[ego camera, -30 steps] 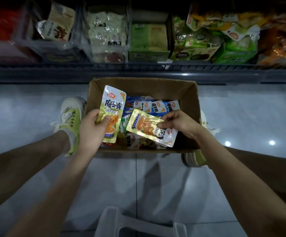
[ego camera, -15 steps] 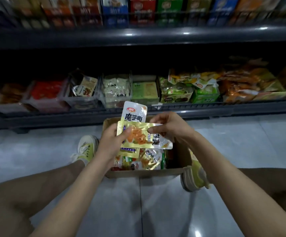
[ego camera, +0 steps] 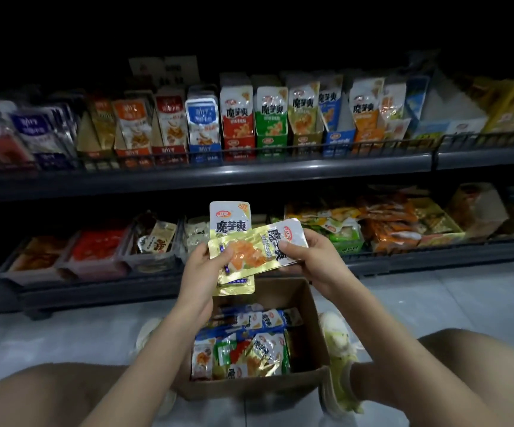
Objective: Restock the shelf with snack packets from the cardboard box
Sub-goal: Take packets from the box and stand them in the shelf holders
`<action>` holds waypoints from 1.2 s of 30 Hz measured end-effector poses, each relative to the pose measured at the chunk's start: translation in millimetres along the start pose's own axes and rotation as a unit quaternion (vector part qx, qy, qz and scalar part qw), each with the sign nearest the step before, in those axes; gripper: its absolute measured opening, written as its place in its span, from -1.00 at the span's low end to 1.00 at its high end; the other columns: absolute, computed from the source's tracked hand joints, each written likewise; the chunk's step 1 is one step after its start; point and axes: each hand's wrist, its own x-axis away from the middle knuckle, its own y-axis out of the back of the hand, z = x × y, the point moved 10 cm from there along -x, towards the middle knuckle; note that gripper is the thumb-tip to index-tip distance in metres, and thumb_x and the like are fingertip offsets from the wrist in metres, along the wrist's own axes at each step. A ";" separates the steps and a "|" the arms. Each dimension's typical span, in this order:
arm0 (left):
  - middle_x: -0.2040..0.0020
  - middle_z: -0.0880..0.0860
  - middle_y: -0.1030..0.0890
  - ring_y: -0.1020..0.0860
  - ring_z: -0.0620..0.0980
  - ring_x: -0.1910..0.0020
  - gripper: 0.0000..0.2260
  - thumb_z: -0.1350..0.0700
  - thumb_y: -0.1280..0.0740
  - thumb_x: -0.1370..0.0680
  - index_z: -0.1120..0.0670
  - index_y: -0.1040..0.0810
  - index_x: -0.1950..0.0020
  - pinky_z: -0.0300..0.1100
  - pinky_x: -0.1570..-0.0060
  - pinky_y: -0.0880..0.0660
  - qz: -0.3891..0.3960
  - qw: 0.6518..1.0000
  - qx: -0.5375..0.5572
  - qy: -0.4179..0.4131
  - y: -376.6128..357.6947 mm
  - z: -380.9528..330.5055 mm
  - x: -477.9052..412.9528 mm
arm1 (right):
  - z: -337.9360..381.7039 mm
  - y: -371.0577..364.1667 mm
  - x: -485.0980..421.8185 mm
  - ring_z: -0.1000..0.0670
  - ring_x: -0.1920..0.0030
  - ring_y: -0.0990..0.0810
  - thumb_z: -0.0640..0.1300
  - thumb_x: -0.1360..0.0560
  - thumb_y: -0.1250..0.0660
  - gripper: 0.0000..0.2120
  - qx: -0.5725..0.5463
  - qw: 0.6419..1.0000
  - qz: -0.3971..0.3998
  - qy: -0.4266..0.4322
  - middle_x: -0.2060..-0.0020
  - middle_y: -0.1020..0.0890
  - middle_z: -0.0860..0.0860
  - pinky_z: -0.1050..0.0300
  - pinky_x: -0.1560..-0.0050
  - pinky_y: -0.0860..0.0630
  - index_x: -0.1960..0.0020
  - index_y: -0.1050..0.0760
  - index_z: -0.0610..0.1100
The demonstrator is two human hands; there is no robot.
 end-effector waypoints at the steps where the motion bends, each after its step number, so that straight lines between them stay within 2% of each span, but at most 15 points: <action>1: -0.13 0.02 -0.63 -0.57 0.02 -0.15 -0.66 0.04 -0.45 -0.47 0.06 -0.52 -0.20 0.04 -0.25 -0.43 0.002 1.000 0.000 -0.001 -2.3 -8.6 -1.6 | 12.2 2.7 -1.2 -0.06 0.14 -0.69 -0.29 -0.50 -0.37 -0.80 0.010 1.000 -0.005 0.019 0.09 -0.70 -0.11 0.16 0.28 -0.62 -0.12 -0.53 -0.23; 3: -0.07 0.02 -0.65 -0.59 0.01 -0.09 -0.76 0.11 -0.43 -0.49 0.06 -0.54 -0.14 0.00 -0.18 -0.46 0.006 1.000 -0.004 -0.011 -5.2 -23.5 -8.8 | 35.7 8.1 -3.9 -0.08 0.10 -0.69 -0.29 -0.49 -0.38 -0.80 0.031 0.998 -0.014 0.047 0.07 -0.70 -0.10 0.14 0.26 -0.63 -0.12 -0.54 -0.20; 6: -0.10 0.06 -0.65 -0.60 0.04 -0.07 -0.73 0.12 -0.41 -0.50 0.11 -0.53 -0.18 0.04 -0.16 -0.50 0.003 1.000 -0.005 -0.023 -7.2 -45.1 -21.5 | 70.0 17.5 -9.4 -0.11 0.09 -0.67 -0.30 -0.48 -0.38 -0.80 0.038 0.995 -0.037 0.082 0.04 -0.69 -0.14 0.16 0.31 -0.59 -0.10 -0.55 -0.19; 7: -0.07 0.07 -0.66 -0.61 0.05 -0.04 -0.78 0.14 -0.39 -0.51 0.11 -0.54 -0.14 0.04 -0.12 -0.52 0.001 0.999 0.000 -0.032 -8.4 -54.1 -25.3 | 80.4 21.5 -12.2 -0.12 0.10 -0.66 -0.31 -0.48 -0.38 -0.79 0.034 0.994 -0.045 0.093 0.04 -0.68 -0.15 0.17 0.32 -0.58 -0.11 -0.54 -0.20; 9: 0.00 0.09 -0.67 -0.64 0.04 0.07 -0.88 0.19 -0.37 -0.53 0.11 -0.55 -0.06 -0.01 0.04 -0.56 -0.004 0.999 0.005 -0.044 -9.0 -66.4 -34.5 | 100.1 31.4 -17.3 -0.12 0.11 -0.66 -0.33 -0.46 -0.39 -0.77 0.033 0.990 -0.068 0.115 0.04 -0.68 -0.16 0.15 0.30 -0.58 -0.11 -0.55 -0.19; 13: 0.10 0.04 -0.67 -0.65 -0.07 0.26 -0.92 0.23 -0.34 -0.54 0.10 -0.54 -0.01 -0.21 0.35 -0.57 -0.009 0.998 0.002 -0.061 -13.8 -87.2 -53.8 | 141.0 51.6 -28.7 -0.06 0.14 -0.66 -0.33 -0.46 -0.39 -0.80 0.058 0.978 -0.107 0.172 0.09 -0.70 -0.10 0.13 0.25 -0.57 -0.04 -0.56 -0.13; 15: 0.12 0.03 -0.68 -0.65 -0.10 0.30 -0.92 0.24 -0.33 -0.55 0.09 -0.55 0.00 -0.25 0.41 -0.55 -0.005 0.998 -0.003 -0.063 -19.2 -95.9 -65.5 | 162.8 60.0 -35.0 -0.02 0.14 -0.66 -0.30 -0.47 -0.39 -0.82 0.092 0.967 -0.119 0.206 0.09 -0.69 -0.07 0.13 0.22 -0.59 -0.04 -0.56 -0.11; 19: 0.12 0.03 -0.67 -0.65 -0.11 0.31 -0.90 0.26 -0.30 -0.56 0.09 -0.54 -0.01 -0.27 0.44 -0.53 0.005 0.998 -0.013 -0.069 -34.1 -113.2 -87.7 | 202.1 73.0 -49.4 -0.03 0.06 -0.67 -0.24 -0.48 -0.40 -0.86 0.175 0.936 -0.146 0.267 0.06 -0.68 -0.05 0.08 0.10 -0.63 -0.01 -0.54 -0.09; 22: 0.06 0.04 -0.67 -0.65 -0.09 0.22 -0.88 0.26 -0.30 -0.56 0.10 -0.54 -0.06 -0.27 0.36 -0.53 0.003 0.997 -0.026 -0.076 -38.3 -125.4 -106.0 | 228.2 77.9 -60.2 0.08 0.08 -0.64 -0.23 -0.49 -0.39 -0.84 0.232 0.905 -0.176 0.310 0.10 -0.64 0.06 0.26 0.13 -0.60 -0.05 -0.51 -0.10; 25: 0.03 0.05 -0.66 -0.64 -0.09 0.17 -0.85 0.27 -0.30 -0.56 0.13 -0.53 -0.11 -0.29 0.30 -0.53 0.002 0.995 -0.040 -0.093 -41.4 -139.3 -124.5 | 251.5 81.4 -75.5 0.10 0.09 -0.59 -0.19 -0.51 -0.37 -0.83 0.310 0.858 -0.210 0.352 0.13 -0.58 0.12 0.23 0.12 -0.57 -0.09 -0.49 -0.10; 28: 0.04 0.04 -0.66 -0.64 -0.10 0.16 -0.83 0.27 -0.29 -0.56 0.16 -0.53 -0.14 -0.36 0.35 -0.52 -0.001 0.994 -0.038 -0.107 -44.8 -152.5 -141.2 | 269.7 82.4 -96.6 -0.03 0.08 -0.58 -0.14 -0.53 -0.35 -0.84 0.385 0.805 -0.239 0.382 0.09 -0.61 -0.01 0.01 0.11 -0.53 -0.09 -0.50 -0.12; 32: 0.04 0.02 -0.67 -0.66 -0.07 0.14 -0.82 0.27 -0.29 -0.56 0.10 -0.53 -0.13 -0.26 0.29 -0.56 0.004 0.993 -0.022 -0.113 -50.9 -161.3 -160.7 | 288.1 66.0 -129.8 -0.06 0.15 -0.53 -0.15 -0.55 -0.32 -0.75 0.510 0.720 -0.251 0.399 0.14 -0.58 -0.03 0.13 0.21 -0.29 -0.19 -0.51 -0.20; 34: 0.04 0.02 -0.67 -0.66 -0.08 0.13 -0.83 0.27 -0.29 -0.56 0.06 -0.53 -0.10 -0.26 0.25 -0.56 0.010 0.992 -0.022 -0.122 -54.5 -163.8 -168.4 | 288.3 61.4 -153.7 -0.13 0.04 -0.57 -0.14 -0.56 -0.30 -0.69 0.558 0.705 -0.243 0.364 0.02 -0.61 -0.10 0.09 0.18 -0.33 -0.27 -0.48 -0.20; 36: 0.03 0.03 -0.67 -0.65 -0.04 0.09 -0.84 0.27 -0.30 -0.56 0.02 -0.53 -0.04 -0.19 0.16 -0.57 0.009 0.992 -0.018 -0.127 -56.7 -164.3 -175.3 | 283.4 61.1 -179.4 -0.19 -0.16 -0.54 -0.13 -0.57 -0.29 -0.61 0.587 0.713 -0.218 0.317 -0.20 -0.58 -0.17 -0.02 -0.02 -0.45 -0.38 -0.41 -0.18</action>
